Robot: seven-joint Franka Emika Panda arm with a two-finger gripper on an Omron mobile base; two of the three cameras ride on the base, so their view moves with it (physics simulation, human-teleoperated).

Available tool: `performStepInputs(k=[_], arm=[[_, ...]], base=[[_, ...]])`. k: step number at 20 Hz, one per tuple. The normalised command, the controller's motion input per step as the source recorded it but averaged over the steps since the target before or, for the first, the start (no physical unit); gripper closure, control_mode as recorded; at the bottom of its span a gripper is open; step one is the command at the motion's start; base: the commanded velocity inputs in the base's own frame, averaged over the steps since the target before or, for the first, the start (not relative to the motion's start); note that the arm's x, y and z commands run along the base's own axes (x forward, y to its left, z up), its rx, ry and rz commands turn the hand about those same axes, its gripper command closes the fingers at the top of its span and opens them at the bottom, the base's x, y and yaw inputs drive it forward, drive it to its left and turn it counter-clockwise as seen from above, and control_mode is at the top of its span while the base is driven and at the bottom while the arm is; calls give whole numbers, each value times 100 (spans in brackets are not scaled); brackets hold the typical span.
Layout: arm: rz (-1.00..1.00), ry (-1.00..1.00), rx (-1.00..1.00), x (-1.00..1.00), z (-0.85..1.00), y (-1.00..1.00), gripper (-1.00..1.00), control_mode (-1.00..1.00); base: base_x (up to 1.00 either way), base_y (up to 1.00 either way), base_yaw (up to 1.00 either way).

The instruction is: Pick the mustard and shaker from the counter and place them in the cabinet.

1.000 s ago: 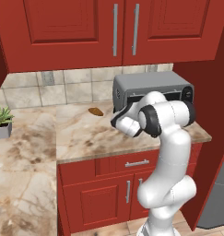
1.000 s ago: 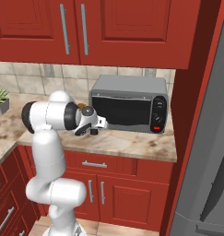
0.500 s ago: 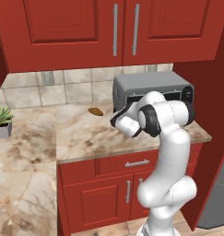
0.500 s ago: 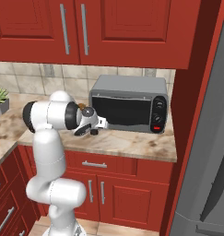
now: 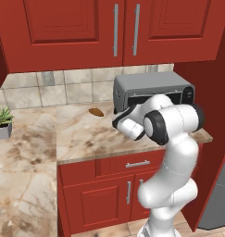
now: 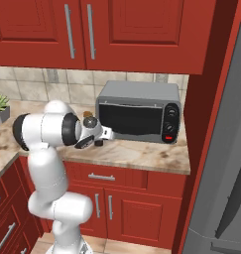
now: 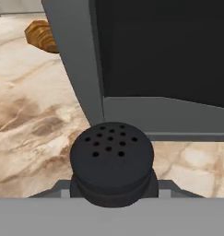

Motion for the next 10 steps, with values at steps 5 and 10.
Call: performStepInputs(k=[5, 10], arm=[[0, -7, 0, -68, 51, 0, 100, -100], [0, -5, 0, -69, 55, 0, 100, -100]], base=[[0, 0, 0], [0, 0, 0]])
